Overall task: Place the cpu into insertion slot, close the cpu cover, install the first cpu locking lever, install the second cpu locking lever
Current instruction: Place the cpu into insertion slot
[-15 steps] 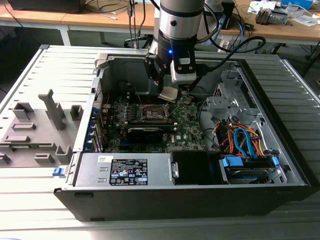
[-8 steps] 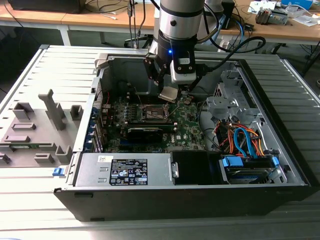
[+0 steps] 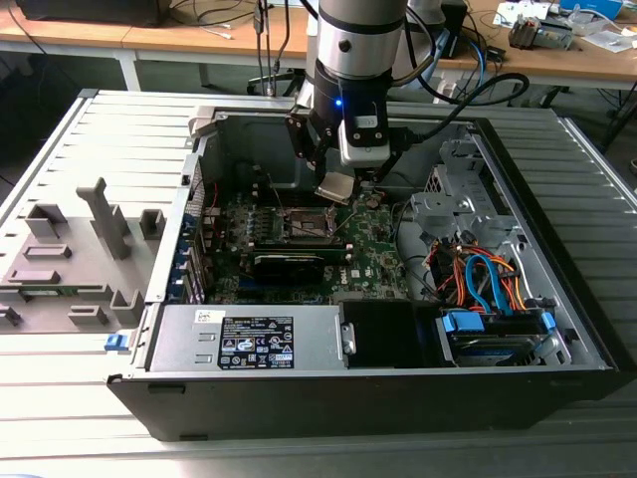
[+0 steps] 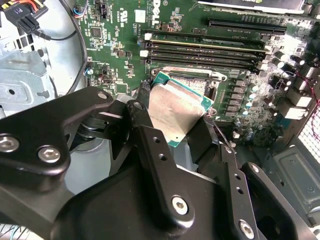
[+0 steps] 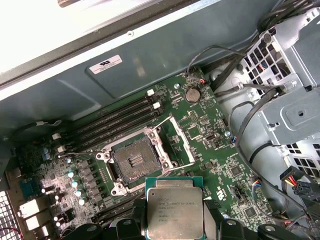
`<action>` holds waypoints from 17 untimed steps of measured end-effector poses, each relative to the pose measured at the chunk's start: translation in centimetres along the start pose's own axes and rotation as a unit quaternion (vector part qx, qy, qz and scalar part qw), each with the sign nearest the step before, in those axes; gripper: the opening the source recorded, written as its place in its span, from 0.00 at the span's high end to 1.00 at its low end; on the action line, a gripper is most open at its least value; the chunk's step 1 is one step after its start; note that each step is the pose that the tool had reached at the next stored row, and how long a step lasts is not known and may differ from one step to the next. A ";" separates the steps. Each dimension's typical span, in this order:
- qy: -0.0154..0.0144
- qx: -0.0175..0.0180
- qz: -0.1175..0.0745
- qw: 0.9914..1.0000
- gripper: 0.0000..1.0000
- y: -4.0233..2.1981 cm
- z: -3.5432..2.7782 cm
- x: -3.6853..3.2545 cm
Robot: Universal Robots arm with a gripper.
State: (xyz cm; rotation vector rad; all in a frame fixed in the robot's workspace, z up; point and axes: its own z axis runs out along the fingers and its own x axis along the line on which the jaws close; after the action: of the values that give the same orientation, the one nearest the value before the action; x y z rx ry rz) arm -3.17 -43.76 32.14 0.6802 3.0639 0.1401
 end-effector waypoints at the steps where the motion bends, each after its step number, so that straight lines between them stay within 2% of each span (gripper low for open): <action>1: 0.000 0.000 0.000 1.000 0.45 0.00 0.00 0.00; 17: -0.001 0.000 0.007 1.000 0.45 0.00 0.00 0.00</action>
State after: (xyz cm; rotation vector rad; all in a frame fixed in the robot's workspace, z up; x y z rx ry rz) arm -3.17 -43.76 32.14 0.7023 3.0582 0.1401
